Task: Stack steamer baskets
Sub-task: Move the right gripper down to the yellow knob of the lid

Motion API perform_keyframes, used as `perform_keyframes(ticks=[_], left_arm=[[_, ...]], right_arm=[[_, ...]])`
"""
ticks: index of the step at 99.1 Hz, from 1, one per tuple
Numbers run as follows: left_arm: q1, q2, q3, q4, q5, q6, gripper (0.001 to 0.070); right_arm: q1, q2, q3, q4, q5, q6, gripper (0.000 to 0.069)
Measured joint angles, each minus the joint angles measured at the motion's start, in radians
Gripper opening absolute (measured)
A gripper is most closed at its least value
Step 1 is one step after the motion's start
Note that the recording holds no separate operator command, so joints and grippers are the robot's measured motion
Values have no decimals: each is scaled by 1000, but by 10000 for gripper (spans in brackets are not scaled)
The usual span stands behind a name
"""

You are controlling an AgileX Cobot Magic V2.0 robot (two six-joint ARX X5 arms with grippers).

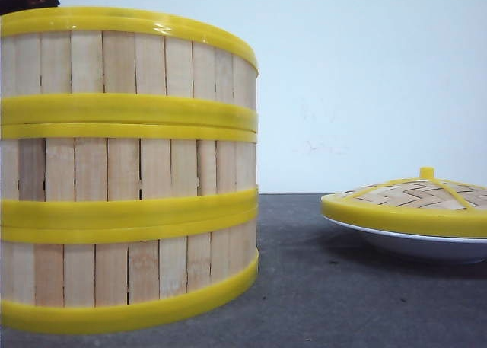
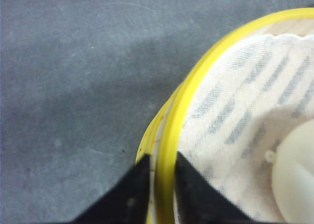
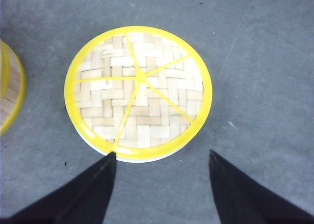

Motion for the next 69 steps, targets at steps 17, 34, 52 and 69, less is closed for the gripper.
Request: perform_keyframes(ticks=[17, 34, 52, 69], left_arm=[[1, 7, 0, 11, -1, 0, 229], [1, -3, 0, 30, 0, 0, 239], [1, -88, 16, 33, 0, 0, 239], [10, -203, 43, 33, -2, 1, 239]], right_arm=[[0, 0, 0, 1, 0, 0, 363], [0, -1, -19, 71, 0, 0, 363], [-10, 14, -109, 173, -90, -8, 363], [-68, 82, -200, 320, -217, -18, 363]])
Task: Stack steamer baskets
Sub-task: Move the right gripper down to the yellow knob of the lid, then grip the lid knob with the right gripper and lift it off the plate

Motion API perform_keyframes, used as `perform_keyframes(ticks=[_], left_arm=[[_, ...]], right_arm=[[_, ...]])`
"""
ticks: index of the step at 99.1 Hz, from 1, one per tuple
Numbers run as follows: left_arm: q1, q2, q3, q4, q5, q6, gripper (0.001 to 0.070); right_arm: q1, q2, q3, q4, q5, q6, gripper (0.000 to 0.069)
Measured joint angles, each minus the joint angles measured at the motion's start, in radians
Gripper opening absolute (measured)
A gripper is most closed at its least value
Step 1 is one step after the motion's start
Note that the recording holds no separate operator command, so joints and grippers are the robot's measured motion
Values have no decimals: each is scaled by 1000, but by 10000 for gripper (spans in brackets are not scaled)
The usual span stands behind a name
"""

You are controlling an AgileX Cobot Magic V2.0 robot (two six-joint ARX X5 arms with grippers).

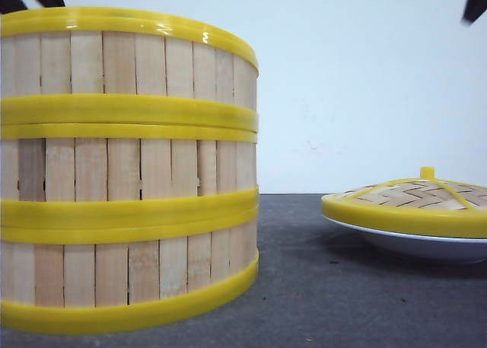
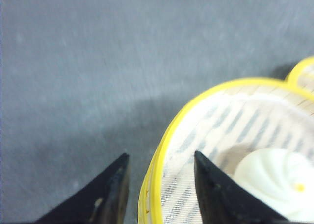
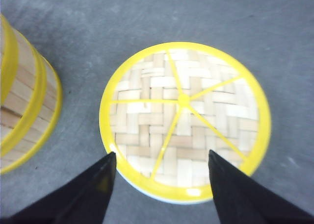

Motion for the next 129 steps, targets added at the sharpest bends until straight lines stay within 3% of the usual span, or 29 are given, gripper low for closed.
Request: perform_keyframes(ticks=[12, 27, 61, 102, 110, 129], left_arm=[[23, -64, 0, -31, -6, 11, 239], [61, -107, 0, -76, -53, 18, 239], [89, -111, 0, -133, -55, 18, 239], [89, -111, 0, -138, -55, 18, 239], [89, -111, 0, -138, -55, 18, 239], [89, -111, 0, -137, -55, 18, 239]], right_arm=[[-47, 83, -27, 64, -48, -8, 363], [-57, 193, -27, 163, -54, -31, 363], [-55, 394, -27, 288, -71, -63, 360], [-55, 486, -27, 347, -68, -95, 335], [-55, 493, -27, 354, -68, -98, 316], [-55, 493, -27, 359, -61, -104, 191]])
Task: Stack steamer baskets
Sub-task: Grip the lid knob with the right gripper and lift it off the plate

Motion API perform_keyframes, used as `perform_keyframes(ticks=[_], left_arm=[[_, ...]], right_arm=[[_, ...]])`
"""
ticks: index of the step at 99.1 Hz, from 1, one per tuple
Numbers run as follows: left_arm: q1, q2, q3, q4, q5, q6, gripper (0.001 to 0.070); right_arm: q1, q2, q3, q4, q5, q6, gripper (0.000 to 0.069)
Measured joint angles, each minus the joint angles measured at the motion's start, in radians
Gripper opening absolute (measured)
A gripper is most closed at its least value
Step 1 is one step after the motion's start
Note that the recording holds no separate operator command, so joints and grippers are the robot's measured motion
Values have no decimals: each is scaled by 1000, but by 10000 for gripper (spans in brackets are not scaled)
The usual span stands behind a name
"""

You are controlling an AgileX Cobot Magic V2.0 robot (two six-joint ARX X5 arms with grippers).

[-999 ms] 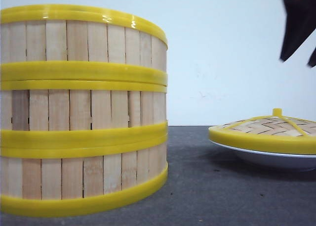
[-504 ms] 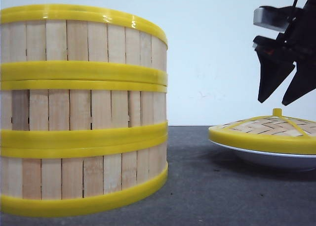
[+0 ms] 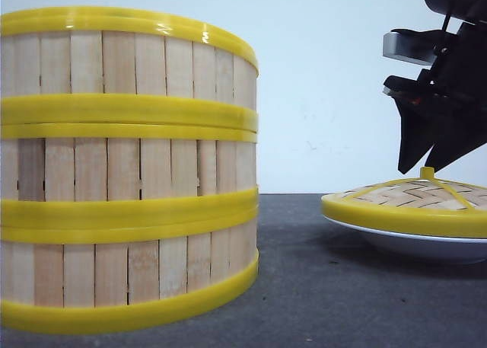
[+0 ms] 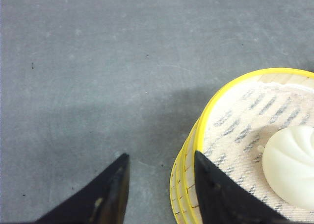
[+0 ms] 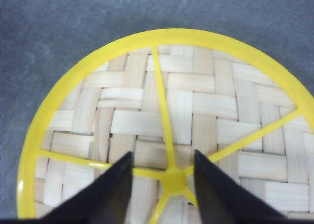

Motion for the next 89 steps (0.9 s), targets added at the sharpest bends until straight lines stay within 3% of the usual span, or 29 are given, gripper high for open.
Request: perform_keyframes(ticks=[61, 76, 89], left_arm=[[0, 0, 0, 2, 0, 0, 239], [0, 0, 0, 2, 0, 0, 239], [0, 0, 0, 2, 0, 0, 239]], right_arm=[[0, 16, 1, -2, 20, -2, 163], [0, 17, 1, -6, 39, -2, 62], [0, 17, 2, -5, 41, -2, 55]])
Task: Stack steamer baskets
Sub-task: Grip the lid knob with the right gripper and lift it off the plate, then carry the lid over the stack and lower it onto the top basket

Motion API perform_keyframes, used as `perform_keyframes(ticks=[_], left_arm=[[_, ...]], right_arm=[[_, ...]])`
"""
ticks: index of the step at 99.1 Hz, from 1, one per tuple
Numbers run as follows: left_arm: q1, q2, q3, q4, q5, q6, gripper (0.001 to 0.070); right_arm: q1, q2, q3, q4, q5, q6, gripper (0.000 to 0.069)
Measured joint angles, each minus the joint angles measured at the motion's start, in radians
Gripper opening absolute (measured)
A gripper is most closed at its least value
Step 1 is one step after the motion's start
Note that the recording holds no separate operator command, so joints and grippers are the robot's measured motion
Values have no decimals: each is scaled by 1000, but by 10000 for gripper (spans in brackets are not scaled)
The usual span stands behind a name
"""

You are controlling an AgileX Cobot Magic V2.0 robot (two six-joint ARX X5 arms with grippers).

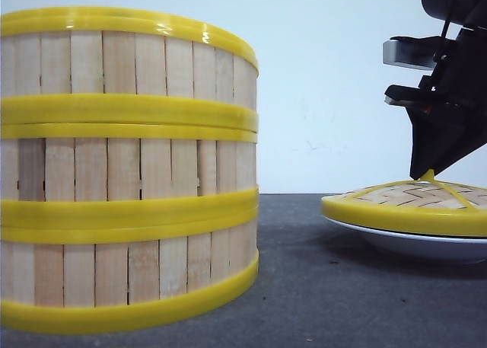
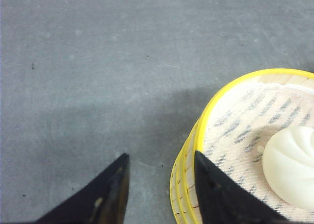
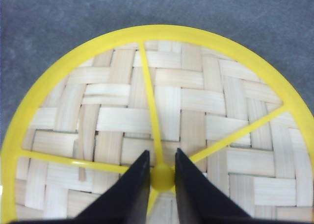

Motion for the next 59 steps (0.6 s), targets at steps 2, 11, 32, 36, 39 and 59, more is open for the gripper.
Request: perform_keyframes(ticks=[2, 11, 32, 36, 39, 59], left_arm=[[0, 0, 0, 0, 0, 0, 239], [0, 0, 0, 0, 0, 0, 239], [0, 0, 0, 1, 0, 0, 239], [0, 0, 0, 1, 0, 1, 239], [0, 0, 0, 1, 0, 1, 239], [0, 0, 0, 1, -1, 1, 239]], right_arm=[[0, 0, 1, -1, 0, 0, 55], [0, 0, 13, -20, 0, 0, 55], [7, -24, 137, -151, -2, 0, 55], [13, -29, 175, -172, -3, 0, 55], [18, -32, 207, -190, -3, 0, 55], [82, -36, 407, -309, -33, -3, 55]])
